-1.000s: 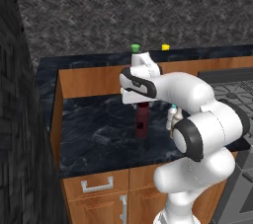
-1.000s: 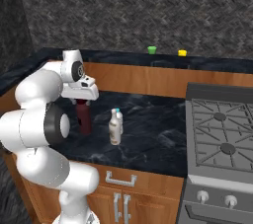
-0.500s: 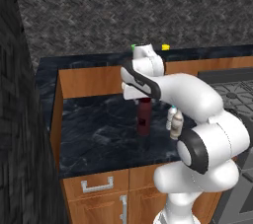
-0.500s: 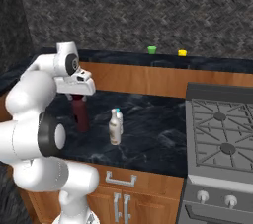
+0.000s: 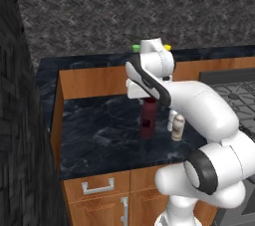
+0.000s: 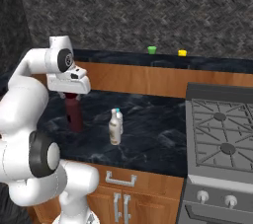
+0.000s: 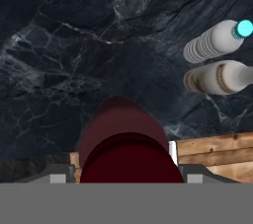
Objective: Place the drinks on the dining counter in a tight cluster.
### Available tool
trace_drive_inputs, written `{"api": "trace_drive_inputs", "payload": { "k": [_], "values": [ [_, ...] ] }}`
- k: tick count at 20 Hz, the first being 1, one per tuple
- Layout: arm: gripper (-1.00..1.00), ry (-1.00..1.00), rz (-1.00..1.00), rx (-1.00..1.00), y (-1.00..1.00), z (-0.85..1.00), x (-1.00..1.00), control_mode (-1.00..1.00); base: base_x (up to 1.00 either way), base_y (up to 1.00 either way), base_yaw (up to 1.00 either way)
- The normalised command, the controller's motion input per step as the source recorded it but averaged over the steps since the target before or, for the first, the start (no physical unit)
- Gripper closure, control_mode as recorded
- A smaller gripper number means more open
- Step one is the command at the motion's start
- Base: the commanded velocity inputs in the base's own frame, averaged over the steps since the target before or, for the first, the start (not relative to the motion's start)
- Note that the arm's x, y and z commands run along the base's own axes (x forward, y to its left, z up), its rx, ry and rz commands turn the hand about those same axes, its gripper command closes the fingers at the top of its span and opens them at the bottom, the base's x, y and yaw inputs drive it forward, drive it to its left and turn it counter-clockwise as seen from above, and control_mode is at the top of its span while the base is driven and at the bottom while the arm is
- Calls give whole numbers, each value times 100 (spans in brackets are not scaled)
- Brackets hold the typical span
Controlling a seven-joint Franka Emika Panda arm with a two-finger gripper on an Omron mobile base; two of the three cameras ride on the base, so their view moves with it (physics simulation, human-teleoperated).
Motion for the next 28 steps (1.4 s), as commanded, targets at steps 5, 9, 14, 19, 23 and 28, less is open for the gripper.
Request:
{"api": "trace_drive_inputs", "payload": {
  "k": [5,9,14,19,23,28],
  "values": [
    [100,0,0,1,0,20,-36,-100,0,0,0],
    [100,0,0,0,0,8,-11,-100,0,0,0],
    [100,0,0,0,0,0,0,-100,0,0,0],
    [100,0,0,0,0,0,0,-100,0,0,0],
    [100,0,0,0,0,0,0,-100,0,0,0],
    [100,0,0,0,0,0,-1,100,-15,0,0]
  ]
}}
